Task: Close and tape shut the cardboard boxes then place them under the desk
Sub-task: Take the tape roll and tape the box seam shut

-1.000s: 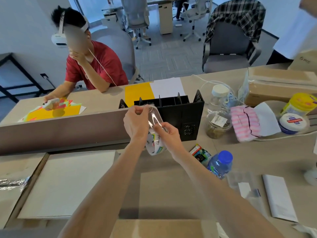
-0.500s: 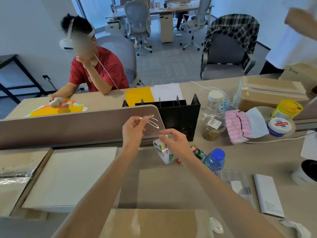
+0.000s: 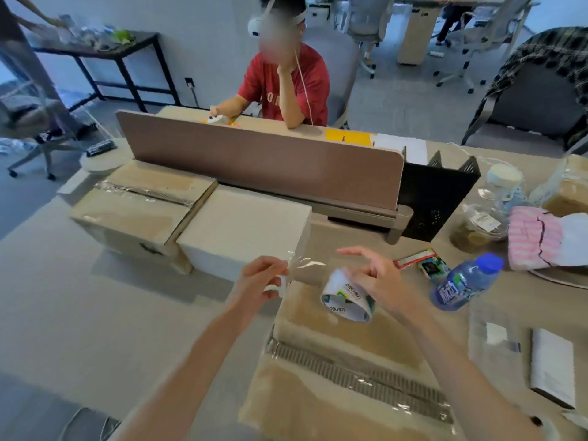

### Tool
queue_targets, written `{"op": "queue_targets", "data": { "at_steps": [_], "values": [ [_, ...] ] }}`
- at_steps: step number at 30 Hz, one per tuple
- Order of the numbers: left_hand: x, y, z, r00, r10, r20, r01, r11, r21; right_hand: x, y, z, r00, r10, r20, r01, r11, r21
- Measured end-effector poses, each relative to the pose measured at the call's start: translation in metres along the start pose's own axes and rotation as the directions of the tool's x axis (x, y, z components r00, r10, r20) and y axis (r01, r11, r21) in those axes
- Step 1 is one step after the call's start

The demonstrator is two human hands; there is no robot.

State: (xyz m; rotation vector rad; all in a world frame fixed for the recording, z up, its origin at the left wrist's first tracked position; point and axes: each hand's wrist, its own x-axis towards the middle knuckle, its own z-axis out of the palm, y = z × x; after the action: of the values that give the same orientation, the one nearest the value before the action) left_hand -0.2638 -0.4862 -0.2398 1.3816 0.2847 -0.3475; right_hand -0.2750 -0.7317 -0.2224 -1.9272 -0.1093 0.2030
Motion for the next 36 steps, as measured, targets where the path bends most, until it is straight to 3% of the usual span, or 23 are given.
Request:
{"op": "queue_targets", "data": {
  "at_steps": [4, 9, 25, 36],
  "values": [
    [-0.027, -0.018, -0.034, 0.997, 0.043, -0.064, -0.042, 0.999, 0.02, -0.017, -0.019, 0.031, 0.996, -0.022, 0.087, 0.014, 0.995, 0.096],
    [-0.053, -0.032, -0.059, 0.992, 0.066, -0.106, -0.055, 0.993, 0.102, -0.034, -0.023, 0.059, 0.997, 0.004, 0.073, -0.016, 0.986, 0.168],
    [-0.062, -0.076, -0.08, 0.988, -0.021, -0.152, 0.043, 0.989, 0.142, -0.051, -0.023, 0.111, 0.988, 0.136, -0.068, -0.15, 0.947, -0.284],
    [-0.052, -0.091, -0.079, 0.99, -0.039, -0.138, 0.06, 0.987, 0.151, -0.055, -0.026, 0.117, 0.955, 0.233, -0.181, -0.266, 0.946, -0.186]
  ]
}}
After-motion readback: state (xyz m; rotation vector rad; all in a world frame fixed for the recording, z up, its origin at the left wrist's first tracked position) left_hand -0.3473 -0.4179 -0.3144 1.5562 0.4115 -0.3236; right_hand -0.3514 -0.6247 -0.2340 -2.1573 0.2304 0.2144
